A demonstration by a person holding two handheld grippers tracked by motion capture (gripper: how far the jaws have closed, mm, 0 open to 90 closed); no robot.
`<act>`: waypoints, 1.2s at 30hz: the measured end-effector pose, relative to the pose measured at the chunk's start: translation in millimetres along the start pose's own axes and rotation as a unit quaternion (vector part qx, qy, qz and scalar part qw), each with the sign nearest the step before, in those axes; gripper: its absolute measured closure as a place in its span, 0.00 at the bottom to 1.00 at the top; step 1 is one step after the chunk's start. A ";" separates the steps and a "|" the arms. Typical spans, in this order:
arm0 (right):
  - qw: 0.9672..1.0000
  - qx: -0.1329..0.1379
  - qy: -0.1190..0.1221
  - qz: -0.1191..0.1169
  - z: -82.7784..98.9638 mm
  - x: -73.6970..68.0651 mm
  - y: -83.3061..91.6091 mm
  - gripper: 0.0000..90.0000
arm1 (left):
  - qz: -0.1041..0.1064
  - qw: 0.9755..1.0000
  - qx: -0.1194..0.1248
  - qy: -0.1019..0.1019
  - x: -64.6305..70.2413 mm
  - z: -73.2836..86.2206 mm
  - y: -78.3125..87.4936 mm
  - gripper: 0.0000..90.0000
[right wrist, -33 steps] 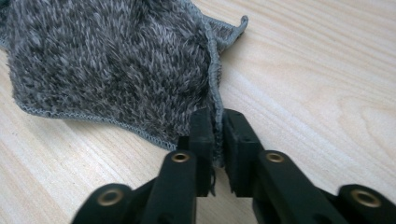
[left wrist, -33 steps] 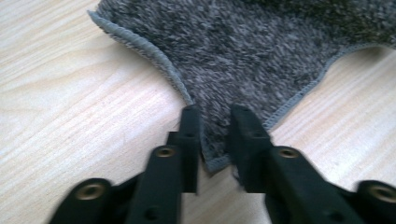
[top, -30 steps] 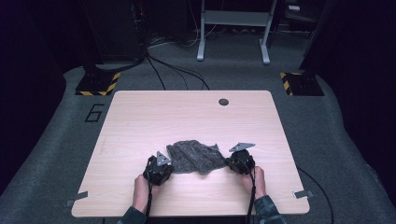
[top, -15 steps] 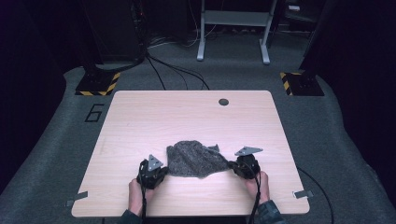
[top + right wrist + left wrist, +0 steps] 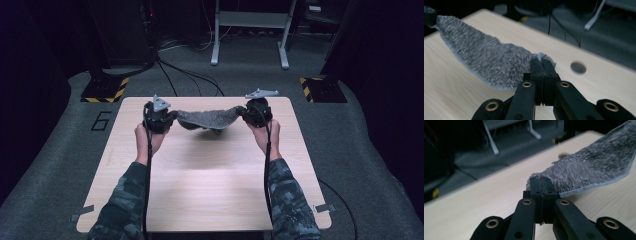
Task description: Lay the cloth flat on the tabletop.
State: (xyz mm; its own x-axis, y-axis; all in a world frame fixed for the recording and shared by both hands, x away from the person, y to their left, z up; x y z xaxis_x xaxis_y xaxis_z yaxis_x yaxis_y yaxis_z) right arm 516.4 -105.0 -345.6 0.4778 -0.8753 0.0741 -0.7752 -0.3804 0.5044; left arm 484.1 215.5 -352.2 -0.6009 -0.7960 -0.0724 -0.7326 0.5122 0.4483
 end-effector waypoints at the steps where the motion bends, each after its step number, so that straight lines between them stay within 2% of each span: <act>1: 1.000 0.012 -0.003 -0.008 5.0 -4.9 18.3 0.99 | 0.006 1.000 0.012 -0.010 9.2 8.3 16.1 0.99; 2: 1.000 0.013 0.001 -0.012 13.8 -7.8 25.0 0.99 | 0.015 1.000 0.009 -0.016 14.0 18.1 22.1 0.99; 4: 1.000 0.000 -0.003 -0.022 41.2 -14.0 32.8 0.99 | 0.023 1.000 0.002 -0.016 23.3 41.7 27.5 0.99; 5: 1.000 -0.007 -0.003 -0.027 53.8 -15.3 33.9 0.99 | 0.034 0.999 -0.010 -0.013 30.4 61.7 27.6 0.99; 6: 0.999 -0.026 -0.012 -0.032 77.3 -17.8 34.5 0.99 | 0.039 0.999 -0.023 -0.015 34.5 74.2 26.9 0.99; 7: 0.999 -0.037 -0.015 -0.034 92.0 -18.7 34.3 0.99 | 0.049 0.998 -0.041 -0.010 41.6 95.5 23.8 0.99; 8: 0.999 -0.037 -0.015 -0.034 92.0 -18.7 34.3 0.99 | 0.049 0.998 -0.041 -0.010 41.6 95.5 23.8 0.99; 9: 0.995 -0.081 -0.037 -0.044 136.0 -22.1 30.4 0.99 | 0.067 0.995 -0.074 0.000 50.4 127.6 17.3 0.99; 10: 0.995 -0.081 -0.037 -0.044 136.0 -22.1 30.4 0.99 | 0.067 0.995 -0.074 0.000 50.4 127.6 17.3 0.99; 11: 0.991 -0.110 -0.052 -0.052 169.9 -22.5 26.7 0.98 | 0.081 0.992 -0.099 0.016 57.9 153.2 11.6 0.99; 12: 0.989 -0.123 -0.058 -0.052 183.2 -23.0 26.3 0.98 | 0.088 0.990 -0.106 0.024 60.8 163.3 10.1 0.99; 13: 0.988 -0.130 -0.066 -0.055 194.1 -22.8 26.7 0.98 | 0.088 0.990 -0.106 0.024 60.8 163.3 10.1 0.99; 14: 0.986 -0.135 -0.073 -0.059 202.8 -22.7 27.4 0.98 | 0.101 0.987 -0.115 0.039 65.0 176.4 7.8 0.99; 16: 0.986 -0.140 -0.073 -0.059 213.3 -22.8 28.9 0.98 | 0.108 0.986 -0.124 0.040 69.0 185.7 6.7 0.99; 17: 0.985 -0.141 -0.078 -0.058 216.1 -23.8 30.4 0.98 | 0.107 0.986 -0.121 0.044 70.4 187.8 5.7 0.99; 18: 0.986 -0.139 -0.076 -0.056 218.1 -24.5 31.7 0.98 | 0.109 0.985 -0.122 0.049 71.1 188.7 5.5 0.99; 20: 0.986 -0.136 -0.077 -0.050 220.4 -26.7 33.2 0.98 | 0.104 0.986 -0.117 0.052 71.8 189.5 4.2 0.99; 21: 0.987 -0.134 -0.077 -0.047 221.7 -28.2 33.1 0.98 | 0.106 0.986 -0.119 0.055 72.3 189.4 3.7 0.99; 24: 0.988 -0.132 -0.074 -0.043 224.6 -29.8 30.7 0.98 | 0.103 0.985 -0.127 0.048 72.5 189.9 2.4 0.99; 26: 0.988 -0.131 -0.077 -0.040 224.9 -31.1 29.9 0.98 | 0.099 0.985 -0.130 0.052 71.1 192.2 0.3 0.99; 27: 0.989 -0.126 -0.069 -0.037 224.7 -30.6 28.8 0.98 | 0.097 0.985 -0.127 0.058 70.7 192.4 -0.4 0.99; 32: 0.990 -0.122 -0.066 -0.030 222.0 -33.0 24.6 0.98 | 0.091 0.986 -0.126 0.057 68.0 190.6 -3.9 0.99; 34: 0.991 -0.120 -0.055 -0.025 219.1 -31.9 20.8 0.98 | 0.092 0.986 -0.128 0.057 65.8 189.8 -5.9 0.99; 36: 0.991 -0.121 -0.058 -0.026 217.8 -31.3 18.0 0.98 | 0.088 0.986 -0.129 0.058 63.3 188.4 -7.8 0.99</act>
State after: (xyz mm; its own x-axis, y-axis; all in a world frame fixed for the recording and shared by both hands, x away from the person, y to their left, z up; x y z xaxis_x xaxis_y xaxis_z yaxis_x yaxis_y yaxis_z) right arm 397.4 -149.5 -526.3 0.4526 -0.8904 -0.0490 -0.6228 -0.3549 0.6973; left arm 391.5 221.9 -528.1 -0.6598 -0.7414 0.1227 -0.5051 0.5584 0.6580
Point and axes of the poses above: each handheld gripper's, and its own axes: y roughly backward along the jaws, z roughly out of its underside, x roughly to its right, the point moved 1 cm from there along -y, roughly forward along the jaws, and after that the axes turned 8 degrees about z, right-handed, at the moved point
